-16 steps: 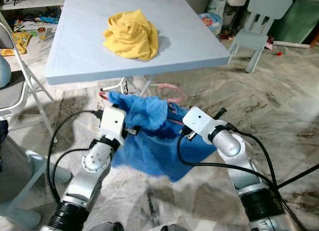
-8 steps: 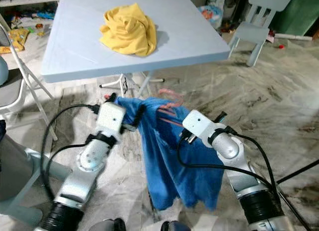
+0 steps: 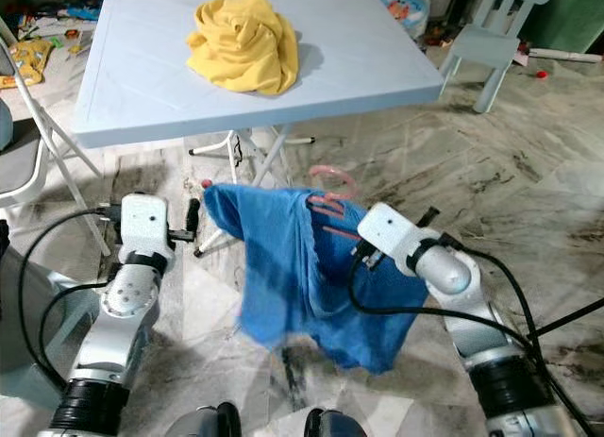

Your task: Hang hanger

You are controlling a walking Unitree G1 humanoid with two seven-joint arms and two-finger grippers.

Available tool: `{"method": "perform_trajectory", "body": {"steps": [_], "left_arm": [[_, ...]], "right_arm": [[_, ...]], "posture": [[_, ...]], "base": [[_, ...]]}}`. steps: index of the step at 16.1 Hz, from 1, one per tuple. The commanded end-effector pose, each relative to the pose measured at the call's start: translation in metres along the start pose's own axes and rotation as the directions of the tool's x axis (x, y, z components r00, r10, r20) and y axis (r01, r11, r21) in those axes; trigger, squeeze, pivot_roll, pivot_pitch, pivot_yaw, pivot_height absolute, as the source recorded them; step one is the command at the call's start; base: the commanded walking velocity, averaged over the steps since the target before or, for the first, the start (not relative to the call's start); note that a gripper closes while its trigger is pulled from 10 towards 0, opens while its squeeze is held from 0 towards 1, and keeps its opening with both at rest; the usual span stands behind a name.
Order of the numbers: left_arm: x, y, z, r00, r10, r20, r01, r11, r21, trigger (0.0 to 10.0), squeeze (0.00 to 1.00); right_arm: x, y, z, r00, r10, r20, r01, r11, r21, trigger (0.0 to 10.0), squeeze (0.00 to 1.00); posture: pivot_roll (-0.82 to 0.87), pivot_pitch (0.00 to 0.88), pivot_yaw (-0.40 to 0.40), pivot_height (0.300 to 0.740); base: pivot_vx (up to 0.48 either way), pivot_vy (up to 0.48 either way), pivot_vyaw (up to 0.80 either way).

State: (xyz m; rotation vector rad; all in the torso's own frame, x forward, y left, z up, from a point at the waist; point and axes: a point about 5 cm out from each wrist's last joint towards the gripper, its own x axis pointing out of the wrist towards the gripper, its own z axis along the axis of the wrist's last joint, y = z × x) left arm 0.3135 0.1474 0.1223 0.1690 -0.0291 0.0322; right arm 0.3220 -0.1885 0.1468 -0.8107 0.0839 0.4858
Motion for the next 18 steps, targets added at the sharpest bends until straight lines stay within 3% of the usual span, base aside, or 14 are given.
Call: {"method": "perform_trajectory", "body": {"steps": [1,2,4,6,11,14,15,16,18], "left_arm": [[0.0,-0.001,-0.005,0.999,-0.009,-0.032,0.007,0.999,-0.051,10.0,0.27],[0.0,-0.005,-0.007,0.998,-0.034,-0.046,0.029,0.995,-0.093,10.0,0.0],[-0.001,-0.018,-0.008,0.99,-0.132,-0.047,0.123,0.979,-0.159,10.0,0.0],[-0.001,-0.022,-0.009,0.985,-0.166,-0.04,0.156,0.97,-0.185,10.0,0.0],[0.005,-0.02,-0.013,0.982,-0.186,-0.04,0.172,0.96,-0.221,10.0,0.0],[0.007,-0.023,-0.009,0.976,-0.218,0.008,0.211,0.937,-0.278,10.0,0.0],[0.007,-0.027,-0.006,0.969,-0.245,0.033,0.243,0.922,-0.302,3.3,0.0],[0.006,-0.028,-0.005,0.967,-0.253,0.041,0.253,0.916,-0.31,0.0,0.0],[0.006,-0.03,-0.005,0.964,-0.262,0.048,0.262,0.904,-0.338,0.0,0.0]], "right_arm": [[-0.001,-0.009,0.008,0.999,-0.023,0.045,0.022,0.999,0.027,10.0,0.0],[0.0,-0.01,0.012,0.998,-0.028,0.059,0.026,0.999,0.045,10.0,0.0],[0.0,-0.011,0.019,0.996,-0.018,0.083,0.013,0.998,0.055,10.0,0.0],[-0.002,-0.01,0.026,0.993,0.035,0.114,-0.042,0.998,0.056,10.0,0.0],[-0.018,-0.004,0.029,0.963,0.209,0.171,-0.219,0.975,0.042,10.0,0.0],[-0.023,-0.005,0.025,0.96,0.237,0.152,-0.246,0.968,0.042,10.0,0.0],[-0.022,-0.004,0.026,0.958,0.24,0.154,-0.25,0.967,0.042,10.0,0.0],[-0.023,-0.003,0.027,0.956,0.245,0.159,-0.254,0.966,0.04,10.0,0.0],[-0.024,-0.001,0.03,0.952,0.254,0.169,-0.264,0.964,0.042,10.0,0.0]], "posture": [[-0.06,0.202,-0.04,0.74],[-0.06,0.202,-0.04,0.74],[-0.06,0.201,-0.043,0.74],[-0.06,0.2,-0.043,0.74],[-0.08,0.199,-0.044,0.74],[-0.08,0.2,-0.044,0.74],[-0.08,0.199,-0.043,0.74],[-0.08,0.199,-0.042,0.74],[-0.09,0.198,-0.04,0.74]], "base": [[0.0,0.0,0.0],[0.0,0.0,0.0],[0.0,0.0,0.0],[0.0,0.0,0.0],[0.0,0.0,0.0],[0.0,0.0,0.0],[0.0,0.0,0.0],[0.0,0.0,0.0],[0.0,0.0,0.0]]}}
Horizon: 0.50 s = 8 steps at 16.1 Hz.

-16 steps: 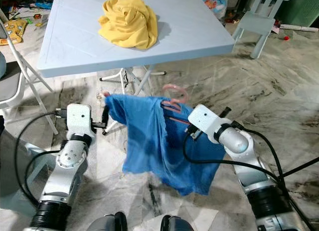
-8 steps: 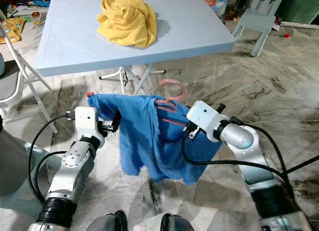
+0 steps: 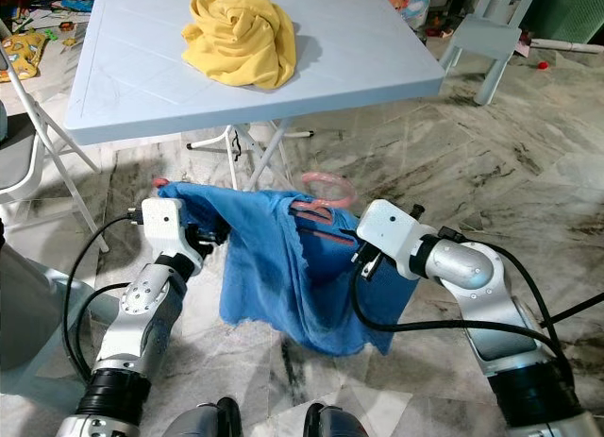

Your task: Hang hanger

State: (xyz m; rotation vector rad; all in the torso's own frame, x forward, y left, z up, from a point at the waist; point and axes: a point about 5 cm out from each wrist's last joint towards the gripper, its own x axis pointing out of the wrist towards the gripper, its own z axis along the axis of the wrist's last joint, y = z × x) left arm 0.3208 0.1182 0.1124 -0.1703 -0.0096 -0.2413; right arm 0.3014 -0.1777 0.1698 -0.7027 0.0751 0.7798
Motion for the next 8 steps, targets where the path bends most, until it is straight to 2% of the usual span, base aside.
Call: {"method": "perform_trajectory", "body": {"steps": [1,5,8], "left_arm": [[-0.0004,0.0003,-0.0005,1.0,-0.003,0.002,0.003,1.0,-0.009,0.0,0.0],[0.0004,0.0024,-0.0012,1.0,0.002,0.004,-0.001,0.999,-0.049,0.0,0.0],[0.0006,0.0042,0.0003,1.0,0.004,0.013,-0.003,0.999,-0.047,0.0,0.0]], "right_arm": [[-0.0039,0.0004,0.0045,1.0,0.007,0.022,-0.007,1.0,-0.004,10.0,0.0],[-0.0049,0.0017,0.0031,1.0,0.014,0.011,-0.014,1.0,-0.008,10.0,0.0],[-0.0043,0.0053,0.0018,1.0,0.029,0.006,-0.029,1.0,-0.01,10.0,0.0]], "posture": [[-0.09,0.198,-0.04,0.74],[-0.09,0.197,-0.039,0.74],[-0.09,0.197,-0.04,0.74]], "base": [[0.0,0.0,0.0],[0.0,0.0,0.0],[0.0,0.0,0.0]]}}
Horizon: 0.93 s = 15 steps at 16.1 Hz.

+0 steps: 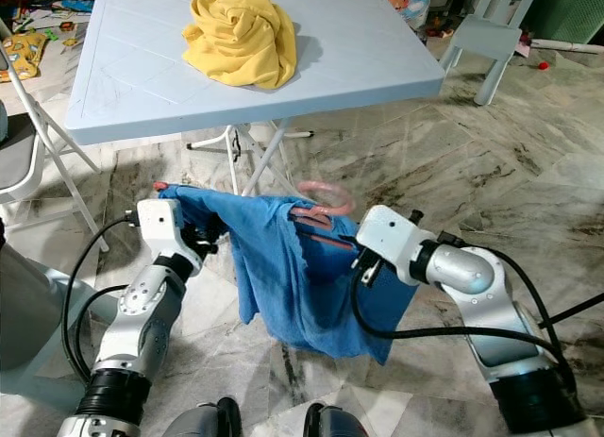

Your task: Hang hanger

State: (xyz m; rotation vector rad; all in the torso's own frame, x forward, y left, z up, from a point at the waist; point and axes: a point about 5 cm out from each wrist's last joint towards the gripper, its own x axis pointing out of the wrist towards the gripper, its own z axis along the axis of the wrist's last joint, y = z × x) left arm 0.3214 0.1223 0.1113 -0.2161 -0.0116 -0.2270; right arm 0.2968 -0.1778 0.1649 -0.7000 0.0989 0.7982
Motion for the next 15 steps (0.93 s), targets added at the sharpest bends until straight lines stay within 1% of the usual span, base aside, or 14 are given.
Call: {"method": "perform_trajectory", "body": {"steps": [1,8,10,11,12,13,15], "left_arm": [[0.001,0.0,0.001,1.0,-0.011,0.005,0.011,1.0,-0.003,0.0,0.0],[0.002,-0.001,0.004,0.999,-0.019,0.026,0.019,1.0,0.001,0.0,0.0],[0.0,0.0,0.006,0.999,-0.008,0.039,0.008,1.0,0.012,0.0,0.0],[-0.001,0.0,0.007,0.999,-0.002,0.05,0.0,0.999,0.032,0.0,0.0],[-0.003,0.001,0.009,0.998,0.01,0.055,-0.019,0.987,0.161,0.0,0.0],[-0.005,0.001,0.01,0.998,0.006,0.066,-0.02,0.979,0.202,0.0,0.0],[-0.007,-0.005,0.013,0.996,-0.035,0.076,0.017,0.975,0.221,0.0,0.0]], "right_arm": [[-0.002,-0.001,0.005,1.0,0.003,0.018,-0.003,1.0,-0.02,10.0,0.0],[-0.002,0.0,0.002,1.0,0.004,0.006,-0.004,1.0,-0.024,10.0,0.0],[-0.002,0.0,-0.002,1.0,-0.001,-0.022,0.0,0.999,-0.047,10.0,0.0],[-0.002,-0.002,-0.004,0.999,-0.013,-0.044,0.01,0.998,-0.062,10.0,0.0],[-0.001,-0.003,-0.01,0.996,-0.033,-0.089,0.026,0.997,-0.079,10.0,0.0],[-0.001,-0.004,-0.013,0.994,-0.037,-0.107,0.028,0.996,-0.084,10.0,0.0],[0.0,0.0,-0.018,0.991,-0.02,-0.135,0.004,0.994,-0.112,10.0,0.0]], "posture": [[-0.08,0.198,-0.04,0.74],[-0.09,0.207,-0.043,0.74],[-0.09,0.208,-0.044,0.74],[-0.09,0.207,-0.044,0.74],[-0.09,0.205,-0.043,0.74],[-0.09,0.205,-0.043,0.74],[-0.09,0.207,-0.045,0.74]], "base": [[0.0,0.0,0.0],[0.0,0.0,0.0],[0.0,0.0,0.0],[0.0,0.0,0.0],[0.0,0.0,0.0],[0.0,0.0,0.0],[0.0,0.0,0.0]]}}
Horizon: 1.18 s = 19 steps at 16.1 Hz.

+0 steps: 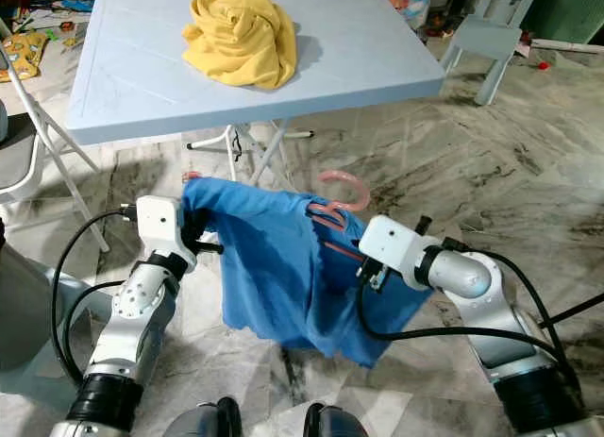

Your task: Hang hanger

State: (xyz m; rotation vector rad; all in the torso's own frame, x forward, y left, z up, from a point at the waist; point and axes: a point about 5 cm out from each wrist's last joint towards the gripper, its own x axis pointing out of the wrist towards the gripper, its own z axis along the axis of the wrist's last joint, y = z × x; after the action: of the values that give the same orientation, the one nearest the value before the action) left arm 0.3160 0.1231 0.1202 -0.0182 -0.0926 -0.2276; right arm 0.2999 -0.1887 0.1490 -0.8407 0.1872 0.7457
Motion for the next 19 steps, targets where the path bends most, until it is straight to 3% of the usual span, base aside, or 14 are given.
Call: {"method": "perform_trajectory", "body": {"steps": [1,4,9,12,16,19], "left_arm": [[-0.001,-0.005,0.005,0.999,-0.038,0.025,0.037,0.999,0.041,0.0,0.0],[-0.001,-0.007,0.006,0.997,-0.071,0.037,0.066,0.99,0.123,0.0,0.0],[0.0,-0.006,0.009,0.995,-0.081,0.051,0.074,0.989,0.131,0.0,0.0],[0.001,-0.017,0.009,0.984,-0.173,0.047,0.167,0.98,0.105,0.0,0.0],[-0.005,-0.022,0.0,0.963,-0.269,-0.01,0.266,0.947,0.18,0.0,0.0],[-0.008,-0.023,-0.002,0.935,-0.352,-0.043,0.351,0.901,0.255,0.0,0.0]], "right_arm": [[0.001,0.003,0.002,1.0,0.017,0.003,-0.017,0.999,-0.041,10.0,0.0],[0.001,0.011,-0.003,0.999,0.05,-0.019,-0.051,0.994,-0.096,10.0,0.0],[-0.009,0.023,-0.013,0.99,0.135,-0.035,-0.139,0.979,-0.148,10.0,0.0],[-0.007,0.035,-0.01,0.981,0.194,-0.009,-0.192,0.967,-0.17,10.0,0.0],[-0.013,0.046,-0.013,0.954,0.301,0.001,-0.296,0.938,-0.178,10.0,0.0],[-0.018,0.035,-0.02,0.943,0.33,-0.043,-0.331,0.922,-0.202,10.0,0.0]], "posture": [[-0.09,0.207,-0.045,0.74],[-0.09,0.207,-0.044,0.74],[-0.09,0.206,-0.04,0.74],[-0.09,0.204,-0.04,0.74],[-0.08,0.204,-0.038,0.74],[-0.08,0.205,-0.039,0.74]], "base": [[0.0,0.0,0.0],[0.0,0.0,0.0],[0.0,0.0,0.0],[0.0,0.0,0.0],[0.0,0.0,0.0],[0.0,0.0,0.0]]}}
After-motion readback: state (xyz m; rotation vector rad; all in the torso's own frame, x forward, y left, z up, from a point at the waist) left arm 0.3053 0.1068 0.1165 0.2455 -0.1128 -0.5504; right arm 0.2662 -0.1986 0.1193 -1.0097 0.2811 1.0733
